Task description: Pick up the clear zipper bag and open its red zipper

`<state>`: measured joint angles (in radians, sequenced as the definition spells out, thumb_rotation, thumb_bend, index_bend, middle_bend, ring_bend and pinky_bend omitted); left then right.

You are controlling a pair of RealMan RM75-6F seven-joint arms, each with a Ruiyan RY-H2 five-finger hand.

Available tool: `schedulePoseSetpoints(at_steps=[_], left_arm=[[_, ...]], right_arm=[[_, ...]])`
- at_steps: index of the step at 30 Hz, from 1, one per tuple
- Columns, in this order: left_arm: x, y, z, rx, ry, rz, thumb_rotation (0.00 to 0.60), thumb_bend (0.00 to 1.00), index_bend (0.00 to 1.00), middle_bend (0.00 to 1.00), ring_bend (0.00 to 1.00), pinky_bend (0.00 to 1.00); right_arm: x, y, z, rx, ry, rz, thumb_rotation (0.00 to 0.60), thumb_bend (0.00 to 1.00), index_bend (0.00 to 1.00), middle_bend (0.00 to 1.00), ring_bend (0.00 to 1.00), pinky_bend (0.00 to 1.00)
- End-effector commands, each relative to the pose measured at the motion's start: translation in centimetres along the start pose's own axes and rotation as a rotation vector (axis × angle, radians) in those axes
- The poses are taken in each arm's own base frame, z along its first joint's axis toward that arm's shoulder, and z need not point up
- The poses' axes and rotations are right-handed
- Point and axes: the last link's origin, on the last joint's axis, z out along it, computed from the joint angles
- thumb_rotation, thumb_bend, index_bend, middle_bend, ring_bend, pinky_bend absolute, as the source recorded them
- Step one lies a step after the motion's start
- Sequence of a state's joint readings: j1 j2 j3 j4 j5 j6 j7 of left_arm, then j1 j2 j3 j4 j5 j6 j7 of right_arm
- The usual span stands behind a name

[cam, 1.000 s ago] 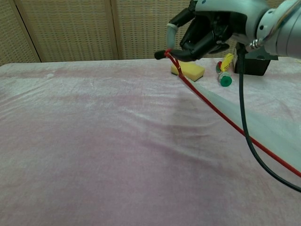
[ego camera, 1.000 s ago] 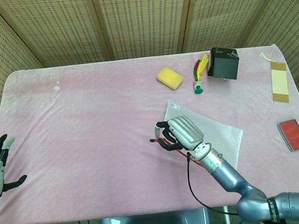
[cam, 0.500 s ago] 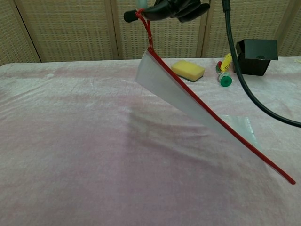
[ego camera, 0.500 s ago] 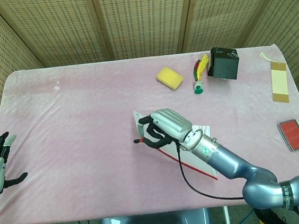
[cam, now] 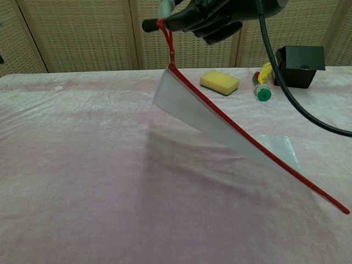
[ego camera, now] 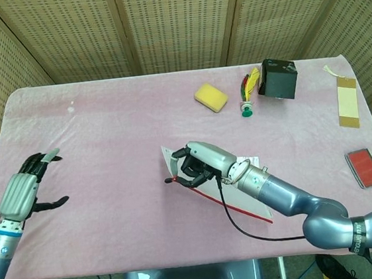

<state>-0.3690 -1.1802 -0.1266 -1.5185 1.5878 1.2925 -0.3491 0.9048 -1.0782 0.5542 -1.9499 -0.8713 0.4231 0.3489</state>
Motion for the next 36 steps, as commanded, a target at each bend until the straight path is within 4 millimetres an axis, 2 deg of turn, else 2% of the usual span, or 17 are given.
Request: schedulePoseSetpoints(at_steps=[1,3,5,8,11,19,26,34,36], left_arm=[[-3.9,4.1,6.4,-0.212,-0.087,-0.136,0.600,0.00,0.01,0.85,0.72,0.73],[-4.9,5.0,7.8,-0.239,-0.115,-0.156,0.600,0.00,0.06,0.92,0.80,0.85],[-6.1,6.3,9.0,-0.257,-0.148,-0.207,0.600,0.00,0.12,0.96,0.84,0.92],[-7.2,7.7,10.2,-0.269,-0.198,-0.262,0.600,0.00,0.16,0.97,0.85,0.96],[-8.8,9.8,11.7,-0.274,-0.254,-0.343,0.600,0.00,0.19,0.97,0.85,0.96],[-10.9,12.7,13.5,-0.240,-0.353,-0.545,0.600,0.00,0.27,0.97,0.85,0.96],[-11.5,13.9,14.4,-0.214,-0.385,-0.677,0.600,0.00,0.33,0.97,0.85,0.96],[-11.8,14.9,15.1,-0.222,-0.403,-0.681,0.600,0.00,0.38,0.97,0.85,0.96],[-11.7,15.1,15.2,-0.224,-0.407,-0.678,0.600,0.00,0.42,0.97,0.85,0.96]], right_arm=[[0.0,1.0,0.3,-0.004,0.007,0.020,0.600,0.73,0.85,0.97,0.96,1.00],[0.0,1.1,0.5,-0.001,0.007,0.024,0.600,0.73,0.85,0.97,0.96,1.00],[0.0,1.3,0.7,0.000,0.006,0.036,0.600,0.73,0.85,0.97,0.96,1.00],[0.1,1.5,1.0,-0.002,0.006,0.044,0.600,0.73,0.85,0.97,0.96,1.00],[0.5,1.4,1.4,-0.001,0.016,0.055,0.600,0.73,0.85,0.97,0.96,1.00],[1.4,1.3,1.8,-0.001,0.039,0.073,0.600,0.73,0.85,0.97,0.96,1.00],[1.5,1.2,1.7,-0.003,0.039,0.077,0.600,0.73,0.85,0.97,0.96,1.00],[1.4,1.0,1.6,-0.001,0.033,0.076,0.600,0.73,0.85,0.97,0.96,1.00],[1.3,1.0,1.5,0.000,0.033,0.075,0.600,0.73,0.85,0.97,0.96,1.00]])
